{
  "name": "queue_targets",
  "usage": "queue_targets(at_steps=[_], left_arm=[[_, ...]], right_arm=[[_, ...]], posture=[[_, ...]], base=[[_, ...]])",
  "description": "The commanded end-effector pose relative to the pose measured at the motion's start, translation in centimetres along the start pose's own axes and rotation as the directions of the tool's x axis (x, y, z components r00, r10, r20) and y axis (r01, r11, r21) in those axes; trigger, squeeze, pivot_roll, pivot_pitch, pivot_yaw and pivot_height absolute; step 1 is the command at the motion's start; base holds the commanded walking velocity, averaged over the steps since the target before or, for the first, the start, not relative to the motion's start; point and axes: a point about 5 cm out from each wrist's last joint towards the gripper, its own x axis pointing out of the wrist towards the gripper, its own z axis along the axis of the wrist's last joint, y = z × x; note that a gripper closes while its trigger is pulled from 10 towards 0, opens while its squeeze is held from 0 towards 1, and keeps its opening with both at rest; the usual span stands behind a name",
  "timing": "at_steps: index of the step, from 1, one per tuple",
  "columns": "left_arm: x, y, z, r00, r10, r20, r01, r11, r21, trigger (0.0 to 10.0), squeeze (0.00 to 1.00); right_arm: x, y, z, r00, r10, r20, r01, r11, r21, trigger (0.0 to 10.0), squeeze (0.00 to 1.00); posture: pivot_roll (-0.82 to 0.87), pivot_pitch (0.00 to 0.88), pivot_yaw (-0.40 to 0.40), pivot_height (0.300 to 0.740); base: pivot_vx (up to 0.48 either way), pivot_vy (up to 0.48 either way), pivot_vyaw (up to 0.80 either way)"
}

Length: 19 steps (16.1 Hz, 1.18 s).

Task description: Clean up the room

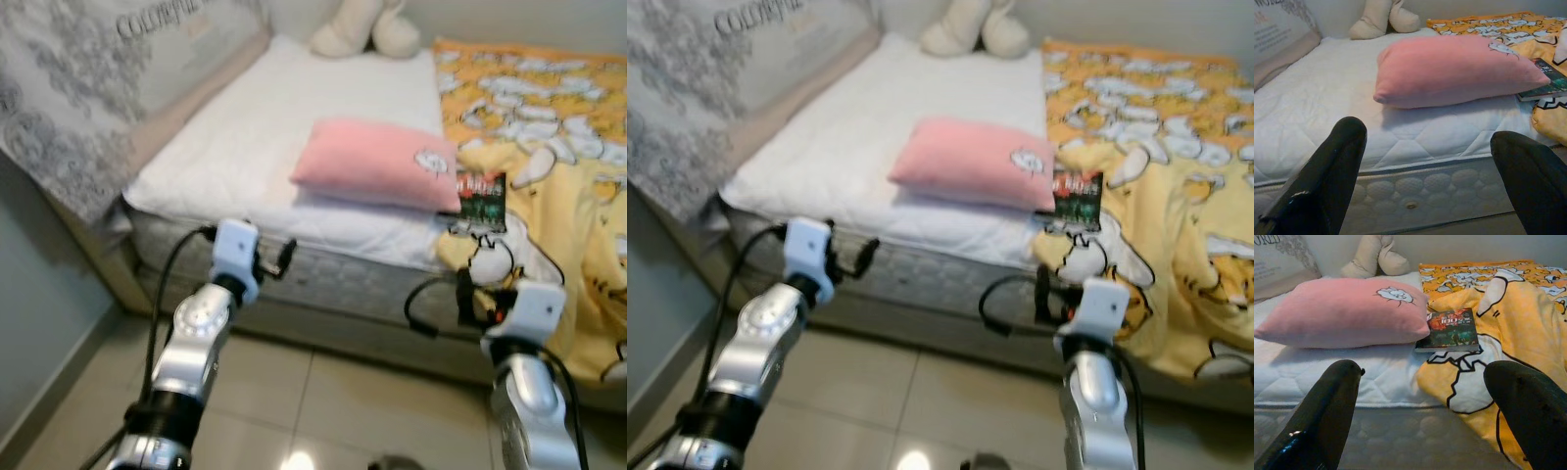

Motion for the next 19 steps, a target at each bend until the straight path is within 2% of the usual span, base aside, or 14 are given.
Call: queue_targets(at_steps=[1, 4, 7, 8, 11, 15, 19], left_arm=[[0.7, -0.4, 0.8, 1.0, -0.016, 0.022, 0.016, 1.0, 0.02, 10.0, 0.0], [1.0, -0.5, 0.9, 0.999, -0.022, 0.024, 0.022, 1.0, 0.018, 10.0, 0.0], [0.8, -1.1, 0.1, 1.0, -0.017, -0.005, 0.017, 0.999, -0.052, 10.0, 0.0], [0.9, -1.7, 0.1, 0.999, -0.037, 0.0, 0.037, 0.998, -0.05, 10.0, 0.0], [1.4, -1.9, 0.7, 0.998, -0.053, 0.017, 0.054, 0.998, -0.024, 10.0, 0.0], [1.4, -2.2, 0.6, 0.996, -0.087, 0.004, 0.087, 0.996, 0.004, 10.0, 0.0], [1.6, -2.3, 0.6, 0.995, -0.095, 0.011, 0.095, 0.996, -0.004, 10.0, 0.0]], right_arm=[[0.5, -0.1, 0.9, 0.999, -0.001, 0.033, 0.001, 1.0, -0.007, 10.0, 0.0], [0.3, -0.1, 0.8, 0.999, 0.002, 0.036, -0.001, 1.0, -0.02, 10.0, 0.0], [0.2, 0.3, 0.7, 1.0, 0.012, 0.026, -0.012, 1.0, 0.003, 10.0, 0.0], [0.1, 0.6, 0.4, 0.999, 0.038, 0.009, -0.038, 0.999, 0.01, 10.0, 0.0], [0.1, 0.7, 0.1, 0.999, 0.049, -0.004, -0.049, 0.999, 0.006, 10.0, 0.0], [0.5, 0.8, 0.3, 0.998, 0.062, -0.003, -0.062, 0.998, 0.0, 10.0, 0.0], [0.4, 1.0, 0.3, 0.997, 0.076, -0.001, -0.076, 0.997, -0.024, 10.0, 0.0]], posture=[[-0.16, 0.0, 0.062, 0.74], [-0.16, 0.0, 0.073, 0.74], [-0.17, 0.0, 0.085, 0.74], [-0.17, 0.0, 0.082, 0.74], [-0.17, 0.0, 0.081, 0.74], [-0.16, 0.0, 0.082, 0.74], [-0.17, 0.0, 0.087, 0.74]], base=[[0.281, 0.39, 0.0], [0.309, 0.366, 0.0], [0.431, 0.082, 0.0], [0.48, 0.0, 0.0], [0.48, 0.0, 0.0], [0.478, 0.0, 0.0], [0.469, 0.0, -0.57]])
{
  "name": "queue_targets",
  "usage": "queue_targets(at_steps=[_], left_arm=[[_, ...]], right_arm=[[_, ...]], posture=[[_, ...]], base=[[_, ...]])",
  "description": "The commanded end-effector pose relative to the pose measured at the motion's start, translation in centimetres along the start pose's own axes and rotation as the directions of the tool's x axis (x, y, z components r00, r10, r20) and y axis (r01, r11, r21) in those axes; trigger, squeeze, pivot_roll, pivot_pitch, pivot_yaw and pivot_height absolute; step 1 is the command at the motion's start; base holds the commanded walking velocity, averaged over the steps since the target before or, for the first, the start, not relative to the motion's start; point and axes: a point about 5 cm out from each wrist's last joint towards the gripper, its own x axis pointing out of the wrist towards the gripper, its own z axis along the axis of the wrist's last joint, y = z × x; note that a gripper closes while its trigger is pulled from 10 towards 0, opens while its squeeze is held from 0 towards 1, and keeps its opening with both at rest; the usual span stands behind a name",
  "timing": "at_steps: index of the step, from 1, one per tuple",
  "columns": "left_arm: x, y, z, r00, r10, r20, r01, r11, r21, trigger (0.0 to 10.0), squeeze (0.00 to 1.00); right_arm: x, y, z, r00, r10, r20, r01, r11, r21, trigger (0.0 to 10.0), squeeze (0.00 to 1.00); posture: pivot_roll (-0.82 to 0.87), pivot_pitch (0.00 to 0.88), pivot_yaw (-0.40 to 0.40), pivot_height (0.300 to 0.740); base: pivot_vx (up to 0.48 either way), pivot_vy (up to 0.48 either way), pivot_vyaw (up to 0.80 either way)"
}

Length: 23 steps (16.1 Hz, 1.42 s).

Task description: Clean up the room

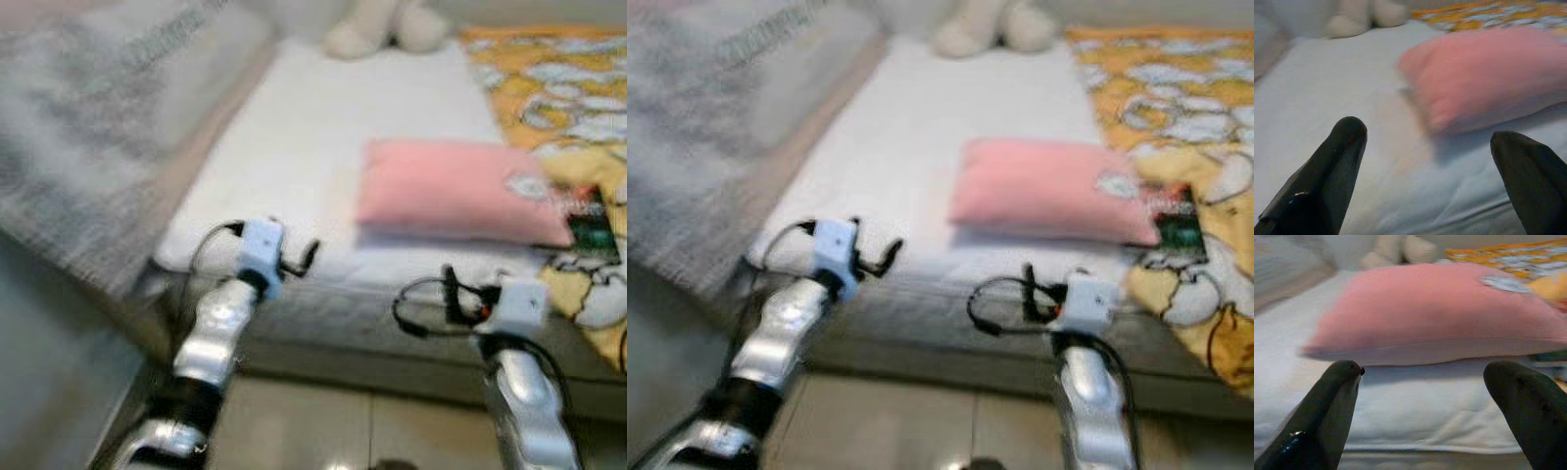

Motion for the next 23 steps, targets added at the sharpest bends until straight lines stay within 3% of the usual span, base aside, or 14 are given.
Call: queue_targets(at_steps=[1, 6, 7, 9, 10, 12, 14, 16, 19, 23], left_arm=[[-0.2, 1.0, 0.0, 1.0, 0.015, -0.003, -0.015, 1.0, 0.023, 10.0, 0.0], [0.3, -0.3, 0.8, 0.998, -0.045, 0.043, 0.044, 0.999, 0.03, 10.0, 0.0], [0.4, -0.7, 1.2, 0.995, -0.056, 0.083, 0.058, 0.998, -0.019, 10.0, 0.0], [0.4, -0.3, 0.8, 0.998, -0.004, 0.058, 0.009, 0.996, -0.087, 10.0, 0.0], [0.3, 0.4, 0.0, 0.998, 0.058, 0.018, -0.053, 0.977, -0.207, 10.0, 0.0], [-0.2, 1.3, -1.3, 0.992, 0.125, -0.03, -0.128, 0.962, -0.241, 10.0, 0.0], [-0.7, 1.4, -2.2, 0.984, 0.173, -0.05, -0.18, 0.96, -0.216, 10.0, 0.0], [-0.7, 0.5, -1.6, 0.987, 0.163, -0.008, -0.162, 0.968, -0.194, 10.0, 0.0], [-0.4, -0.6, -0.8, 0.994, 0.104, 0.04, -0.096, 0.983, -0.156, 10.0, 0.0], [-0.1, -0.3, -0.4, 0.997, 0.065, 0.049, -0.059, 0.991, -0.121, 10.0, 0.0]], right_arm=[[0.3, 0.6, 0.6, 0.999, 0.019, 0.033, -0.019, 1.0, 0.002, 10.0, 0.0], [0.7, 0.3, 1.6, 0.997, 0.012, 0.071, -0.012, 1.0, -0.008, 10.0, 0.0], [0.8, 0.2, 2.0, 0.996, 0.01, 0.086, -0.009, 1.0, -0.015, 10.0, 0.0], [0.8, 0.2, 2.4, 0.995, 0.02, 0.094, -0.017, 0.999, -0.034, 10.0, 0.0], [0.7, 0.2, 3.0, 0.994, 0.041, 0.103, -0.036, 0.998, -0.056, 10.0, 0.0], [0.8, 0.0, 3.7, 0.993, 0.083, 0.088, -0.077, 0.994, -0.074, 10.0, 0.0], [1.0, -1.3, 3.6, 0.995, 0.097, 0.038, -0.094, 0.992, -0.089, 10.0, 0.0], [1.2, -2.2, 3.6, 0.996, 0.086, 0.012, -0.085, 0.994, -0.073, 10.0, 0.0], [1.6, -1.4, 3.9, 0.996, 0.086, 0.02, -0.084, 0.995, -0.052, 10.0, 0.0], [1.4, -0.3, 3.7, 0.995, 0.087, 0.038, -0.086, 0.996, -0.025, 10.0, 0.0]], posture=[[-0.17, 0.0, 0.09, 0.74], [-0.19, 0.0, 0.092, 0.74], [-0.19, 0.0, 0.091, 0.74], [-0.2, 0.0, 0.086, 0.74], [-0.2, 0.0, 0.07, 0.74], [-0.21, 0.0, 0.014, 0.74], [-0.2, 0.0, -0.049, 0.74], [-0.19, 0.0, -0.074, 0.74], [-0.18, 0.0, -0.06, 0.74], [-0.19, 0.0, -0.009, 0.74]], base=[[0.469, 0.0, 0.0], [0.452, 0.0, 0.0], [0.424, 0.0, 0.0], [0.0, 0.0, 0.0], [0.0, 0.0, 0.0], [0.0, 0.0, 0.0], [0.0, 0.0, 0.0], [0.0, -0.384, 0.0], [0.0, -0.477, 0.47], [0.0, -0.468, 0.12]])
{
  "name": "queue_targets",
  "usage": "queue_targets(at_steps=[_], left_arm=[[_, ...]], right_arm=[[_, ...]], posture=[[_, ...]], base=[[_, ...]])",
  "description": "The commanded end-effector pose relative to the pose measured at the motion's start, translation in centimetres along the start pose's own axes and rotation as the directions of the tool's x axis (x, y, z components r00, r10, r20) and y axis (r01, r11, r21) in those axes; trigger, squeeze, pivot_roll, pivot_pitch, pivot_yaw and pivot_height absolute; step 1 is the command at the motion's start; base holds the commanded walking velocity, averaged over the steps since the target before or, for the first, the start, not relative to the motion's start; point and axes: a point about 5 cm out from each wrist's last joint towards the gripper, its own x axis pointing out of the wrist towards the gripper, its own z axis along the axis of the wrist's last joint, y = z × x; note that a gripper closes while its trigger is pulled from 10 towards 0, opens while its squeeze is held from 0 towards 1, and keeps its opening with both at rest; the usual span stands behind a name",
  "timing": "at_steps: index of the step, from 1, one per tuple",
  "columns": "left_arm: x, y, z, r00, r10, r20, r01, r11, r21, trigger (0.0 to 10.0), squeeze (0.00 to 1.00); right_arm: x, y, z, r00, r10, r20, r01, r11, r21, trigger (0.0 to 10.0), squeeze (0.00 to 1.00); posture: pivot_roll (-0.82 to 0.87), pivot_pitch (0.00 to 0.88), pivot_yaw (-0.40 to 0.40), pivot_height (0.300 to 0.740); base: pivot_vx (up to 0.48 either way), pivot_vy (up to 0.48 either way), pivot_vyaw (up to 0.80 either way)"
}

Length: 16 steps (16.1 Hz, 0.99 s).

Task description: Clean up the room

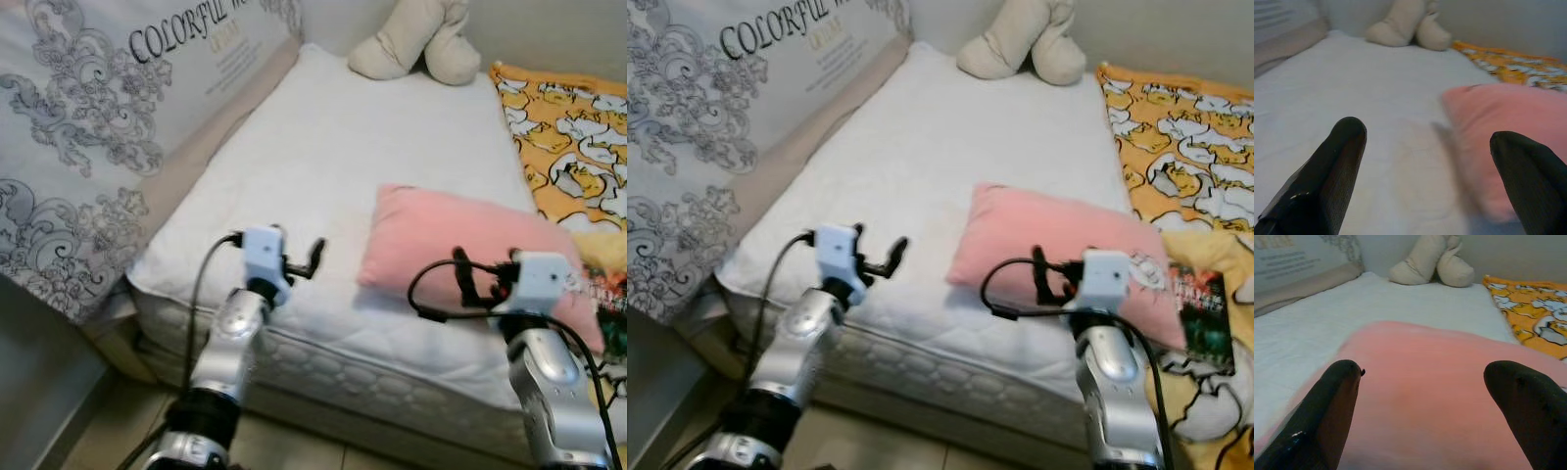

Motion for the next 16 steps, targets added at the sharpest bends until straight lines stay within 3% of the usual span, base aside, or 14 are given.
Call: queue_targets(at_steps=[1, 5, 8, 11, 14, 16], left_arm=[[0.5, 0.2, 0.8, 0.999, -0.03, 0.012, 0.029, 0.999, 0.038, 10.0, 0.0], [0.8, 0.2, 1.1, 0.998, -0.06, 0.011, 0.059, 0.997, 0.055, 10.0, 0.0], [0.6, 1.0, 1.3, 0.998, -0.058, 0.021, 0.057, 0.997, 0.051, 10.0, 0.0], [0.6, 2.4, 2.1, 0.999, -0.01, 0.038, 0.008, 0.998, 0.058, 10.0, 0.0], [-0.1, 3.2, 2.5, 0.999, -0.002, 0.046, -0.002, 0.995, 0.099, 10.0, 0.0], [-0.6, 3.7, 2.7, 0.999, -0.003, 0.054, -0.004, 0.993, 0.119, 10.0, 0.0]], right_arm=[[0.0, 0.7, 0.3, 1.0, 0.005, 0.027, -0.006, 1.0, 0.003, 10.0, 0.0], [-0.4, 1.5, -0.1, 1.0, -0.008, 0.028, 0.007, 1.0, 0.03, 10.0, 0.0], [-0.3, 2.0, -0.6, 0.999, -0.026, 0.019, 0.025, 0.998, 0.056, 10.0, 0.0], [0.8, 1.6, -1.0, 0.995, -0.094, -0.022, 0.096, 0.992, 0.078, 10.0, 0.0], [3.2, 1.4, -0.2, 0.994, -0.109, -0.015, 0.11, 0.99, 0.088, 10.0, 0.0], [3.0, 1.5, 0.2, 0.992, -0.127, 0.015, 0.125, 0.99, 0.063, 10.0, 0.0]], posture=[[-0.2, 0.0, 0.004, 0.74], [-0.19, 0.0, 0.03, 0.74], [-0.17, 0.0, 0.04, 0.74], [-0.12, 0.0, 0.043, 0.74], [-0.07, 0.0, 0.032, 0.74], [-0.03, 0.0, 0.017, 0.74]], base=[[0.0, -0.458, 0.0], [0.0, -0.448, 0.0], [0.0, -0.439, 0.0], [0.0, 0.0, 0.0], [0.0, 0.0, 0.0], [0.0, 0.0, 0.0]])
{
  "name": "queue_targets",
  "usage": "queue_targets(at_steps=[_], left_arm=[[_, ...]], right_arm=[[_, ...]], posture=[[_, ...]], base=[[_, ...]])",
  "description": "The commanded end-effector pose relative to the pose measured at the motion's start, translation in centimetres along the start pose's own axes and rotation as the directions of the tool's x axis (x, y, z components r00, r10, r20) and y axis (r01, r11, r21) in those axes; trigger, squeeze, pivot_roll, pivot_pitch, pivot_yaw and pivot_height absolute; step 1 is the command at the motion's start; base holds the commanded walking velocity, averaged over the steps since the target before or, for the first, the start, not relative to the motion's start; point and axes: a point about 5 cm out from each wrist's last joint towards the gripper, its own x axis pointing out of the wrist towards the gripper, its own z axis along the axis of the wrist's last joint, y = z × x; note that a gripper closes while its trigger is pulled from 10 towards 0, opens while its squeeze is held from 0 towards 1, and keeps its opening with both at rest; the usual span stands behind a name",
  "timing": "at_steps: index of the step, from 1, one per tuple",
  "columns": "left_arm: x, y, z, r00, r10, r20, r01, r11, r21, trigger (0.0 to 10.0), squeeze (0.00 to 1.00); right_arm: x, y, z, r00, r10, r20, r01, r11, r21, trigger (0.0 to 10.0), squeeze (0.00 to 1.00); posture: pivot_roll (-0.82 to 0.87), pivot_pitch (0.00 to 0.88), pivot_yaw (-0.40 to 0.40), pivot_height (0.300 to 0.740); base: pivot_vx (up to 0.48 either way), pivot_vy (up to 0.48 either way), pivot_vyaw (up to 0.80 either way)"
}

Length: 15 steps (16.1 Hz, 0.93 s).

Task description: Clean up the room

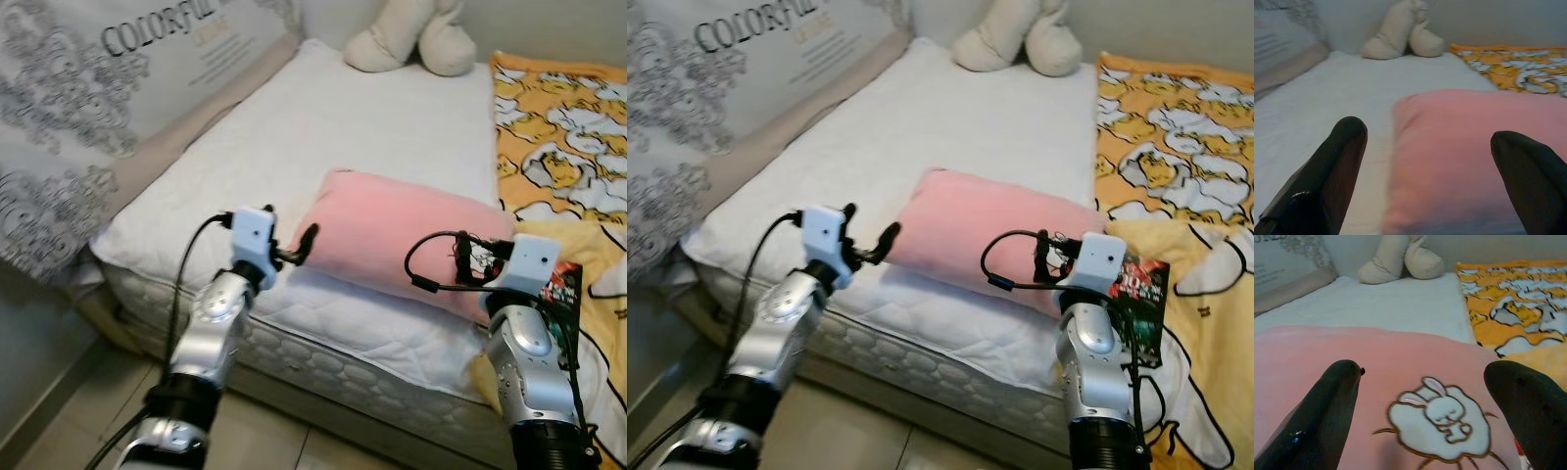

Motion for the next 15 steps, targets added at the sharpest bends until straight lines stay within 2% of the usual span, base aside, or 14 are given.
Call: queue_targets(at_steps=[1, 4, 6, 9, 10, 12, 13, 14, 15], left_arm=[[-0.2, 0.5, 0.6, 1.0, 0.004, 0.014, -0.004, 1.0, 0.012, 10.0, 0.0], [-0.2, 0.6, 0.5, 1.0, 0.014, 0.013, -0.014, 1.0, 0.003, 10.0, 0.0], [-0.1, 0.4, 0.4, 1.0, 0.013, 0.013, -0.013, 1.0, -0.005, 10.0, 0.0], [-0.6, -0.1, -0.7, 0.999, 0.038, 0.0, -0.038, 0.998, -0.058, 10.0, 0.0], [-0.9, 0.3, -0.3, 0.996, 0.079, 0.035, -0.076, 0.994, -0.077, 10.0, 0.0], [-0.8, 0.4, 0.2, 0.992, 0.11, 0.06, -0.105, 0.991, -0.078, 10.0, 0.0], [-0.7, 0.1, 0.4, 0.992, 0.105, 0.067, -0.1, 0.992, -0.075, 10.0, 0.0], [-0.4, -0.2, 0.6, 0.995, 0.081, 0.06, -0.079, 0.996, -0.037, 10.0, 0.0], [-0.3, -0.2, 0.8, 0.994, 0.086, 0.066, -0.084, 0.996, -0.029, 10.0, 0.0]], right_arm=[[-0.6, 0.5, 0.0, 1.0, 0.007, 0.025, -0.006, 1.0, -0.022, 10.0, 0.0], [-1.6, 0.8, -1.0, 1.0, 0.026, 0.001, -0.026, 0.999, -0.043, 10.0, 0.0], [-1.6, 0.9, -0.8, 0.999, 0.038, 0.009, -0.037, 0.998, -0.054, 10.0, 0.0], [-1.8, 0.2, -0.3, 0.998, 0.043, 0.045, -0.04, 0.997, -0.063, 10.0, 0.0], [-2.0, 0.2, -0.2, 0.997, 0.051, 0.064, -0.047, 0.997, -0.063, 10.0, 0.0], [-2.0, 0.3, -0.2, 0.995, 0.07, 0.075, -0.065, 0.996, -0.063, 10.0, 0.0], [-1.9, 0.3, -0.2, 0.995, 0.066, 0.078, -0.062, 0.996, -0.058, 10.0, 0.0], [-1.6, 0.5, -0.2, 0.995, 0.064, 0.074, -0.06, 0.997, -0.051, 10.0, 0.0], [-1.5, 0.7, -0.3, 0.995, 0.065, 0.073, -0.062, 0.997, -0.048, 10.0, 0.0]], posture=[[-0.04, 0.0, 0.014, 0.74], [-0.05, 0.0, 0.001, 0.74], [-0.06, 0.0, -0.007, 0.74], [-0.07, 0.0, -0.029, 0.74], [-0.07, 0.0, -0.038, 0.74], [-0.06, 0.0, -0.036, 0.74], [-0.06, 0.0, -0.029, 0.74], [-0.05, 0.0, -0.018, 0.74], [-0.05, 0.0, -0.006, 0.74]], base=[[0.0, 0.0, 0.0], [0.0, 0.0, -0.77], [0.0, 0.0, -0.76], [0.0, 0.0, -0.77], [0.0, 0.0, -0.77], [0.0, 0.0, -0.78], [0.0, 0.0, 0.0], [0.0, 0.0, 0.0], [0.439, 0.0, 0.0]])
